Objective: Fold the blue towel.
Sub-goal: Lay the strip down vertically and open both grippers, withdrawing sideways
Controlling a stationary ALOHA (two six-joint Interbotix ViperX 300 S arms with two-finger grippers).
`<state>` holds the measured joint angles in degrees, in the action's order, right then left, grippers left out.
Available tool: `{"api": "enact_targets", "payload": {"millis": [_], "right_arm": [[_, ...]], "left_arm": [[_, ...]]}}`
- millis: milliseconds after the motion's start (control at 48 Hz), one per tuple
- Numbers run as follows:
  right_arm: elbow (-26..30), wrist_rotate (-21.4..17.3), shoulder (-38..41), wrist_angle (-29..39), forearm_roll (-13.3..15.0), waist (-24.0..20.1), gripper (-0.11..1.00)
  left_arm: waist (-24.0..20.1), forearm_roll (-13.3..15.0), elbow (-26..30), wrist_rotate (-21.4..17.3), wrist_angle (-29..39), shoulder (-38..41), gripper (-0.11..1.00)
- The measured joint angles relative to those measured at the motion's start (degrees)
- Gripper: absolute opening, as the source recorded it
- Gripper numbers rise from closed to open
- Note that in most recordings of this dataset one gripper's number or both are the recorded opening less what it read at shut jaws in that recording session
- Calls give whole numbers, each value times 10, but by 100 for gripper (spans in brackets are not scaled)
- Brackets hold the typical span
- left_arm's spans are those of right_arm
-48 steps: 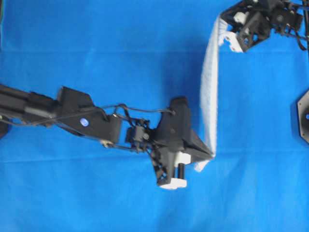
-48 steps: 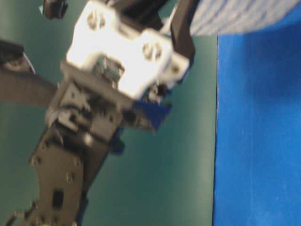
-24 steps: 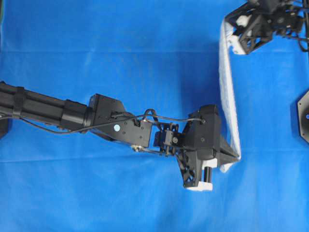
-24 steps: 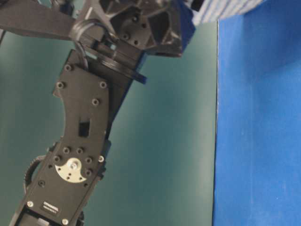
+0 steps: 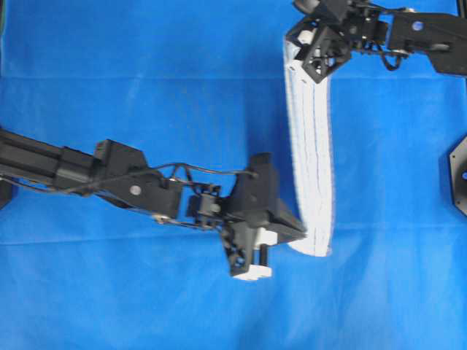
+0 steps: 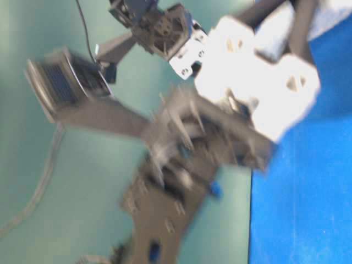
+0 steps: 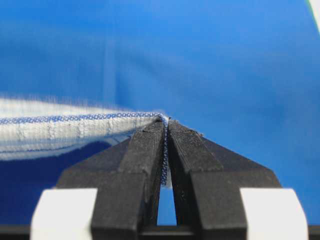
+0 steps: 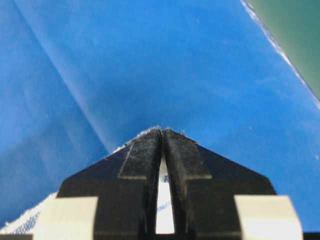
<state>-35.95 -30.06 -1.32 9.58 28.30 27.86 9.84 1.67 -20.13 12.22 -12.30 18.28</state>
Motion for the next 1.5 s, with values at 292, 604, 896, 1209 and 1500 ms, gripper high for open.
{"api": "enact_targets", "payload": {"millis": [292, 604, 896, 1209, 1500], "right_arm": [[11, 0, 18, -2, 0, -5, 5], [11, 0, 18, -15, 0, -9, 30], [-1, 0, -9, -11, 0, -12, 58], [-98, 0, -152, -28, 0, -13, 58], [-213, -4, -313, -117, 0, -33, 58]], "left_arm": [[2, 0, -28, 7, -7, -11, 1], [1, 0, -28, 7, -6, -11, 57], [-7, 0, -47, -2, 50, -42, 71], [-59, -2, -134, -4, 76, -186, 71], [-141, -2, -253, -44, -61, -281, 71]]}}
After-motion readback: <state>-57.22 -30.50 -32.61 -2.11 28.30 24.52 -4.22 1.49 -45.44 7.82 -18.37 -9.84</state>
